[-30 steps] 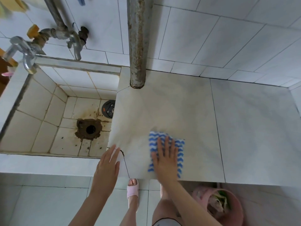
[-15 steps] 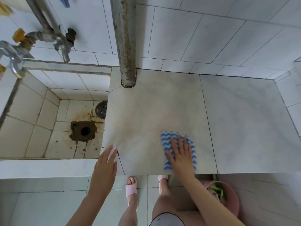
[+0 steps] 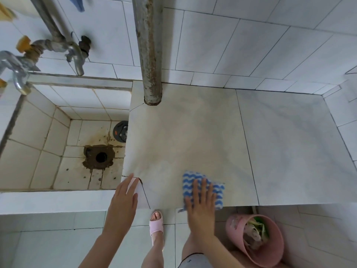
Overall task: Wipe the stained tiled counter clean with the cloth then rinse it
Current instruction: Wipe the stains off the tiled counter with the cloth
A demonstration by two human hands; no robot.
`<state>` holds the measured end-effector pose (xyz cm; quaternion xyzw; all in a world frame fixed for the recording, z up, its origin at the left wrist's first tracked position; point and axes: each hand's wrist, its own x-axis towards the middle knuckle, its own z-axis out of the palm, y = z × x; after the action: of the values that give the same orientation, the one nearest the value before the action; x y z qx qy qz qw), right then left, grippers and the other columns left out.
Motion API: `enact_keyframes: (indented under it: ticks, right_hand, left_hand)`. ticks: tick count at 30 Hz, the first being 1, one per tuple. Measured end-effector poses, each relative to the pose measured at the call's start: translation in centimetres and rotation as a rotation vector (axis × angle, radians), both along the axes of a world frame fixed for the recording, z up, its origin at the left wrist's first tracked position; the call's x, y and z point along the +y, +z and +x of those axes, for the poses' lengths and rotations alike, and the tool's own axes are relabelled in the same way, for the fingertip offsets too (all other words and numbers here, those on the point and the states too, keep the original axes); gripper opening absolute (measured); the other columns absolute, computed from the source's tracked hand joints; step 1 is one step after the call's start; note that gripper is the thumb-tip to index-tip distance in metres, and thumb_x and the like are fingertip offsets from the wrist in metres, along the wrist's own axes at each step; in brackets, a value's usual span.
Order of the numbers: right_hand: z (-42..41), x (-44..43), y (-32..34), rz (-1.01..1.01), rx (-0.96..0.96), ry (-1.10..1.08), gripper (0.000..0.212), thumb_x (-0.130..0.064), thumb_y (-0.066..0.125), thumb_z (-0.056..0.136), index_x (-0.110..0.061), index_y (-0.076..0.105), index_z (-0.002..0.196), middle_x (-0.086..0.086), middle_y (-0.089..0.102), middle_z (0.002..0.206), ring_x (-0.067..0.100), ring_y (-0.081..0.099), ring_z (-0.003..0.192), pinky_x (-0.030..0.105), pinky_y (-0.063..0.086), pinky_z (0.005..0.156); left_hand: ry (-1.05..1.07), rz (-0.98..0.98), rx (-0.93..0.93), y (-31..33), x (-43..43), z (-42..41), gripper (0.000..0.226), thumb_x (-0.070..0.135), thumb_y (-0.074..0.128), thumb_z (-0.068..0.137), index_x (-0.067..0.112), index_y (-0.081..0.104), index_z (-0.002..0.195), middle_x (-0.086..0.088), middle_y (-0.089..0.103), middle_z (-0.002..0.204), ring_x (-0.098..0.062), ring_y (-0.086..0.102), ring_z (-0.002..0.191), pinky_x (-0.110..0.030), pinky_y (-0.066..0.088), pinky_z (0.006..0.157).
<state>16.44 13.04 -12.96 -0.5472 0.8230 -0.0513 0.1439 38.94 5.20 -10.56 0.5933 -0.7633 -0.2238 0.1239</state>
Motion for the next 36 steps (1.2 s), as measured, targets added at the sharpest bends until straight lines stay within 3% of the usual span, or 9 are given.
enact_keyframes:
  ticks: [4,14,18,22,26,36]
  right_hand:
    - [6.9,-1.8,0.5,-0.002,-0.032,0.245,0.054,-0.04,0.029,0.098,-0.016,0.03,0.147,0.012,0.022,0.155,0.032,0.021,0.142,0.045,0.017,0.113]
    - [8.5,-10.1,0.2,0.023,-0.007,0.643,0.058,-0.053,0.011,0.098,-0.027,0.02,0.149,0.003,0.016,0.157,0.024,0.009,0.145,0.041,0.011,0.114]
    - [6.5,-15.1,0.1,0.028,-0.019,0.614,0.065,-0.061,-0.001,0.093,-0.028,0.01,0.149,0.001,0.002,0.157,0.02,-0.004,0.144,0.037,-0.002,0.115]
    - [5.1,-20.4,0.9,0.101,-0.034,0.531,0.068,-0.068,-0.006,0.084,-0.033,-0.017,0.141,-0.003,-0.021,0.154,0.02,-0.021,0.143,0.032,-0.016,0.113]
    - [5.8,-25.1,0.8,0.114,-0.006,0.502,0.061,-0.052,0.017,0.098,-0.028,-0.013,0.146,0.002,-0.019,0.156,0.025,-0.021,0.143,0.036,-0.014,0.115]
    - [8.3,-32.1,0.3,0.053,0.091,0.617,0.063,-0.047,0.022,0.099,-0.02,-0.005,0.15,0.007,-0.011,0.158,0.028,-0.013,0.145,0.039,-0.007,0.116]
  left_hand:
    - [0.05,-0.003,-0.009,0.1,0.0,1.4,0.043,0.006,0.051,0.087,0.009,0.048,0.13,-0.01,0.045,0.138,-0.025,0.044,0.123,-0.036,0.044,0.09]
    - [0.204,-0.04,-0.098,0.4,0.8,6.8,0.048,0.001,0.06,0.081,0.003,0.05,0.128,-0.014,0.045,0.136,-0.031,0.049,0.115,-0.045,0.051,0.085]
    - [0.26,-0.028,-0.091,0.3,1.1,7.5,0.046,0.003,0.058,0.083,0.005,0.05,0.129,-0.013,0.043,0.138,-0.029,0.048,0.117,-0.043,0.051,0.086]
    - [0.272,0.001,-0.119,-0.1,1.1,7.6,0.045,0.01,0.054,0.086,0.006,0.05,0.131,-0.012,0.042,0.14,-0.03,0.048,0.119,-0.041,0.052,0.085]
    - [0.307,0.008,-0.123,-0.2,0.8,7.6,0.045,0.012,0.052,0.086,0.006,0.05,0.13,-0.012,0.042,0.14,-0.029,0.048,0.12,-0.04,0.052,0.085]
    - [0.358,0.018,-0.131,0.0,0.8,7.8,0.044,0.023,0.039,0.089,0.008,0.051,0.129,-0.009,0.045,0.139,-0.027,0.049,0.121,-0.037,0.05,0.086]
